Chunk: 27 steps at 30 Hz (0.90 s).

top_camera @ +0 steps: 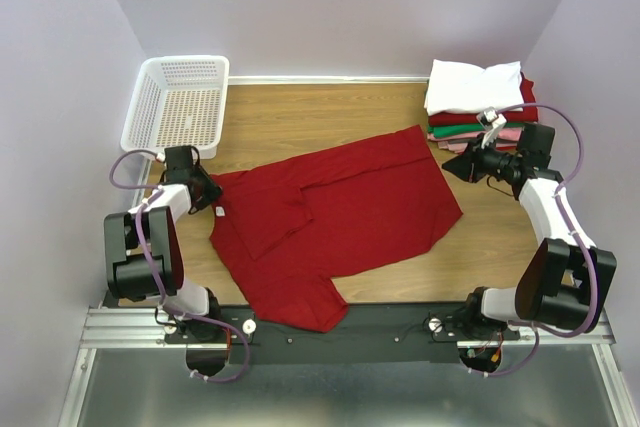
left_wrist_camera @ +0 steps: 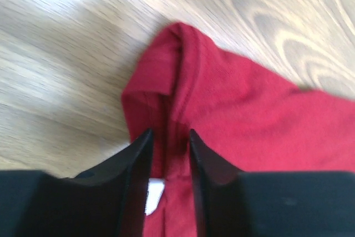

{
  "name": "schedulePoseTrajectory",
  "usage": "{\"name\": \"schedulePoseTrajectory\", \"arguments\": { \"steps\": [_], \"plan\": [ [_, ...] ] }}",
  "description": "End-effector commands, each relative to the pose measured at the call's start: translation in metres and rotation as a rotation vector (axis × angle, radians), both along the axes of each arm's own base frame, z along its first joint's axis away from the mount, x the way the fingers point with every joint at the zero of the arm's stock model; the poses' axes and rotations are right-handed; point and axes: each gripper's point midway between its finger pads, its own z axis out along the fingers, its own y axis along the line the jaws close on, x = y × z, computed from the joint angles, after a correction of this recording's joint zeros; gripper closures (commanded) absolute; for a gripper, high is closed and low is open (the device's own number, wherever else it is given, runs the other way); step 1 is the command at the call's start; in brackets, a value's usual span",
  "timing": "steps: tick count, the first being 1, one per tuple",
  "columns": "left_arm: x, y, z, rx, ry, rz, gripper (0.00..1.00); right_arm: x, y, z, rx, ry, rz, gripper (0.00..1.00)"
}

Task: Fold and stack the t-shirts
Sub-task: Fold the tshirt

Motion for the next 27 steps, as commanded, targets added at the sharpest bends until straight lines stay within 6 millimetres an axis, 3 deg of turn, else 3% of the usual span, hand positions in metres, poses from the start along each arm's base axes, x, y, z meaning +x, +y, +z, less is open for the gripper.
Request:
{"name": "schedulePoseTrajectory", "arguments": {
  "steps": [1, 5, 7, 12, 15, 18, 24, 27],
  "plan": [
    [0.001, -0.016, 0.029, -0.038, -0.073, -0.121, 0.52, -0.005, 0.002, -0.007, 0.019, 0.029, 0.027, 0.77],
    [0.002, -0.017, 0.072, -0.001, -0.192, -0.159, 0.41, -0.001, 0.0, -0.018, 0.017, 0.063, 0.029, 0.76],
    [0.002, -0.016, 0.103, 0.035, -0.272, -0.169, 0.34, 0.002, -0.002, -0.024, 0.008, 0.082, 0.021, 0.76],
    [-0.004, -0.014, 0.176, 0.153, -0.497, -0.22, 0.3, 0.016, -0.004, -0.037, -0.046, 0.114, 0.016, 0.62],
    [-0.01, -0.014, 0.201, 0.231, -0.598, -0.259, 0.22, 0.028, 0.001, -0.049, -0.09, 0.137, 0.029, 0.6],
    [-0.012, -0.018, 0.2, 0.241, -0.61, -0.289, 0.2, 0.035, 0.006, -0.054, -0.11, 0.145, 0.048, 0.59],
    [-0.013, -0.028, 0.174, 0.178, -0.556, -0.342, 0.2, 0.039, 0.02, -0.055, -0.149, 0.119, 0.125, 0.43],
    [-0.014, -0.023, 0.159, 0.152, -0.504, -0.281, 0.2, 0.043, 0.022, -0.058, -0.181, 0.117, 0.132, 0.43]
  ]
}}
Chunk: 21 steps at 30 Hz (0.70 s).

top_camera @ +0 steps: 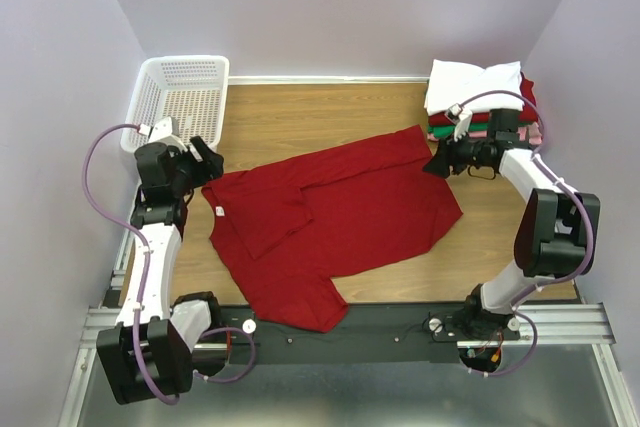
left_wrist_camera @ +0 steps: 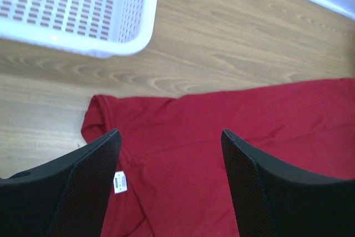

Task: Fold and stack the t-shirts
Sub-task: Fold the tshirt

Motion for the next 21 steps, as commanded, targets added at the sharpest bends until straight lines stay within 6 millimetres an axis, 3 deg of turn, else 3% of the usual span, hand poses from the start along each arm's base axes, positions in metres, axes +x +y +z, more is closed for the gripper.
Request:
{"name": "schedulePoseTrajectory", "arguments": {
  "steps": [1, 3, 5, 7, 9, 16, 21],
  "plan": [
    [-0.006, 0.009, -0.026, -0.029, 0.09, 0.072, 0.2, 0.01, 0.0, -0.004, -0.07, -0.011, 0.018, 0.43],
    [-0.008, 0.016, -0.05, -0.053, 0.176, 0.141, 0.22, 0.02, -0.002, -0.008, -0.091, -0.001, 0.001, 0.43],
    [-0.009, 0.029, -0.067, -0.045, 0.248, 0.226, 0.35, 0.027, -0.001, -0.011, -0.108, 0.01, -0.01, 0.43],
    [-0.009, 0.031, -0.088, -0.073, 0.335, 0.262, 0.46, 0.042, -0.005, -0.019, -0.152, 0.025, -0.042, 0.43],
    [-0.005, 0.023, -0.099, -0.116, 0.36, 0.234, 0.49, 0.059, -0.009, -0.021, -0.187, 0.036, -0.091, 0.43],
    [-0.004, 0.028, -0.135, -0.155, 0.422, 0.307, 0.49, 0.082, -0.02, -0.06, -0.313, 0.1, -0.184, 0.45],
    [-0.004, 0.038, -0.146, -0.18, 0.39, 0.415, 0.49, 0.097, -0.031, -0.079, -0.373, 0.107, -0.238, 0.47]
  ]
}}
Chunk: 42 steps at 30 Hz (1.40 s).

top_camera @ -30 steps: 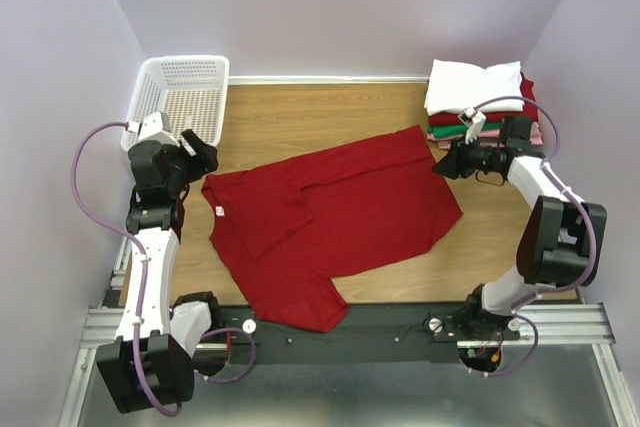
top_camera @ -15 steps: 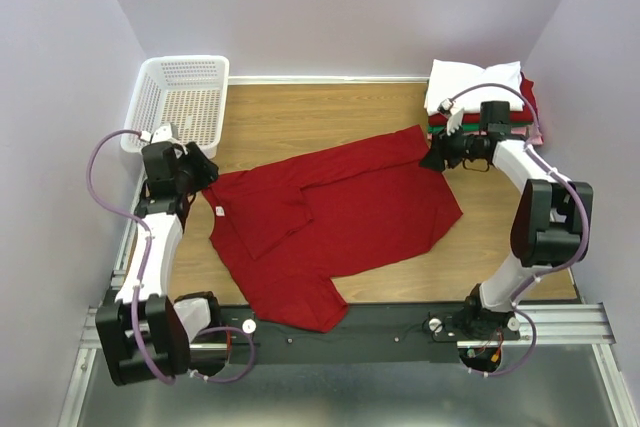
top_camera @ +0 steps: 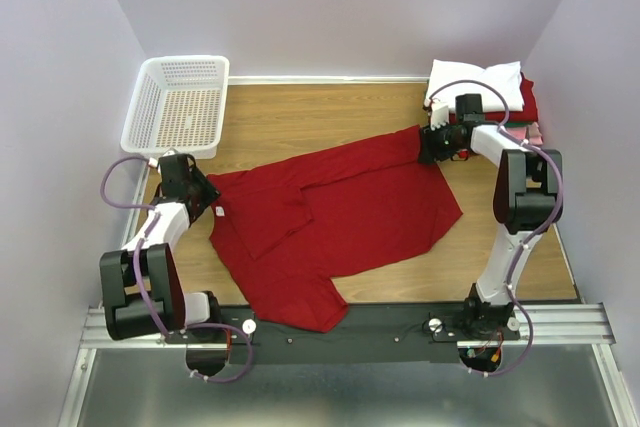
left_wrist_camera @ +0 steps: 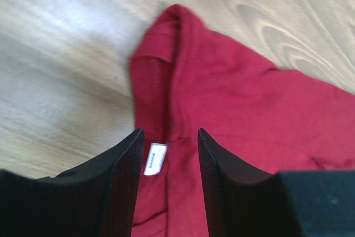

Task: Fold and stack the t-shirts
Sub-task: Fold the tshirt

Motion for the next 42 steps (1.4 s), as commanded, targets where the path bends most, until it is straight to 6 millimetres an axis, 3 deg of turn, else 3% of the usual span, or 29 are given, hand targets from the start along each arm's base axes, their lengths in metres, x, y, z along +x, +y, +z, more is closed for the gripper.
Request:
{"name": "schedulePoseTrajectory", "arguments": {
  "steps": [1, 6, 7, 12, 13, 27, 34, 42],
  "plan": [
    [0.009, 0.017, -0.006, 0.018, -0.035, 0.119, 0.49, 0.023, -0.018, -0.008, -0.093, -0.029, -0.084, 0.47],
    [0.012, 0.015, -0.031, 0.011, 0.047, 0.093, 0.49, 0.027, -0.023, -0.02, -0.115, -0.022, -0.096, 0.51],
    [0.014, 0.014, -0.033, 0.009, 0.047, 0.09, 0.5, 0.026, -0.013, -0.022, -0.116, -0.021, -0.072, 0.53],
    [0.016, 0.015, -0.044, 0.001, 0.076, 0.096, 0.53, 0.026, -0.01, -0.027, -0.13, -0.017, -0.058, 0.57],
    [0.019, 0.016, -0.043, 0.003, 0.073, 0.098, 0.57, 0.027, -0.009, -0.027, -0.132, -0.02, -0.057, 0.6],
    [0.036, 0.027, -0.043, 0.009, 0.082, 0.128, 0.58, 0.033, -0.003, -0.023, -0.163, -0.045, -0.031, 0.6],
    [0.039, 0.036, -0.033, 0.022, 0.061, 0.143, 0.58, 0.031, -0.01, -0.005, -0.195, -0.085, -0.034, 0.57],
    [0.044, 0.038, -0.008, 0.059, -0.005, 0.102, 0.52, 0.011, -0.001, 0.036, -0.147, -0.149, -0.003, 0.55]
  ]
}}
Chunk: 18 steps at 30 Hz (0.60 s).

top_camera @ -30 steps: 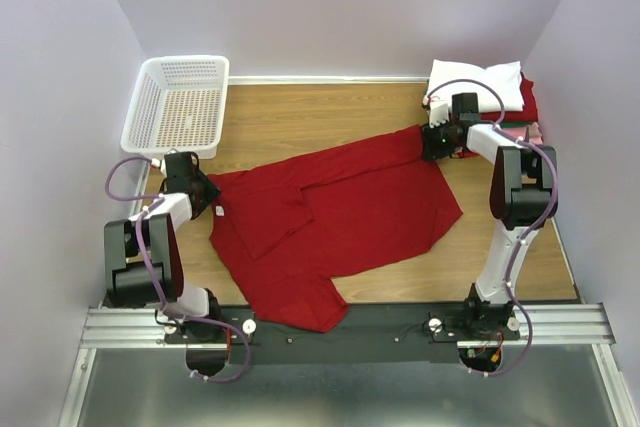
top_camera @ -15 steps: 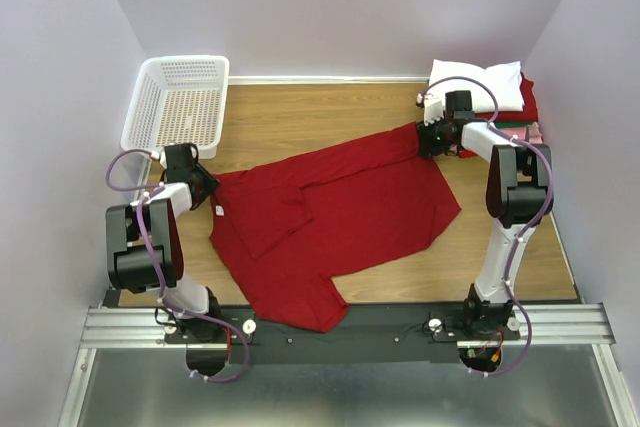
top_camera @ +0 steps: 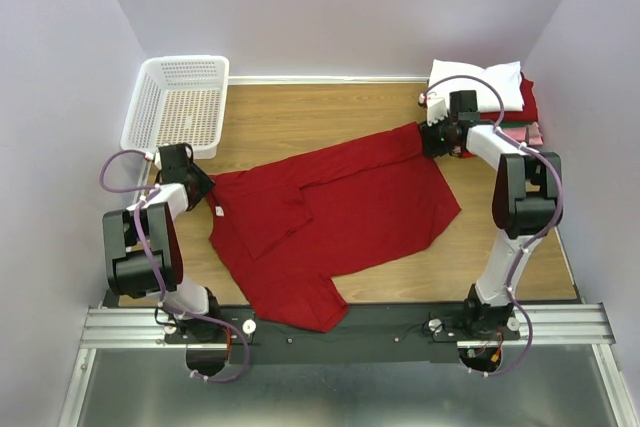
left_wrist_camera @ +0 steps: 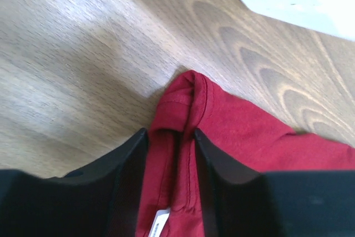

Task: Fold and stack the t-shirts
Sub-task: Fold the tshirt

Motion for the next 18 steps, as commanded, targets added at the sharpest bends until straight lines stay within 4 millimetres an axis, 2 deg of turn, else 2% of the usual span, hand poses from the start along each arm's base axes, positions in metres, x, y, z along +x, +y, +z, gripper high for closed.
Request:
{"name": "schedulePoseTrajectory", "arguments": {
  "steps": [1, 4, 7, 12, 15, 17, 18],
  "plan": [
    [0.007, 0.009, 0.02, 0.05, -0.042, -0.016, 0.49, -0.011, 0.009, 0.034, 0.034, -0.059, 0.035, 0.55],
    [0.005, 0.002, 0.016, 0.026, -0.035, -0.054, 0.45, -0.022, 0.016, 0.045, 0.073, -0.067, 0.05, 0.55],
    [0.002, 0.0, 0.011, 0.018, -0.027, -0.059, 0.46, -0.03, 0.021, 0.052, 0.099, -0.073, 0.06, 0.55],
    [0.003, 0.001, 0.008, 0.012, -0.028, -0.052, 0.63, -0.04, 0.027, 0.059, 0.137, -0.075, 0.075, 0.54],
    [0.003, 0.002, 0.0, 0.004, -0.007, -0.049, 0.79, -0.044, 0.029, 0.061, 0.149, -0.076, 0.083, 0.54],
    [0.005, 0.003, 0.0, 0.005, -0.006, -0.046, 0.81, -0.046, 0.03, 0.064, 0.152, -0.081, 0.088, 0.54],
    [0.005, 0.005, 0.0, 0.007, -0.007, -0.042, 0.94, -0.046, 0.03, 0.064, 0.156, -0.083, 0.09, 0.54]
  ]
}}
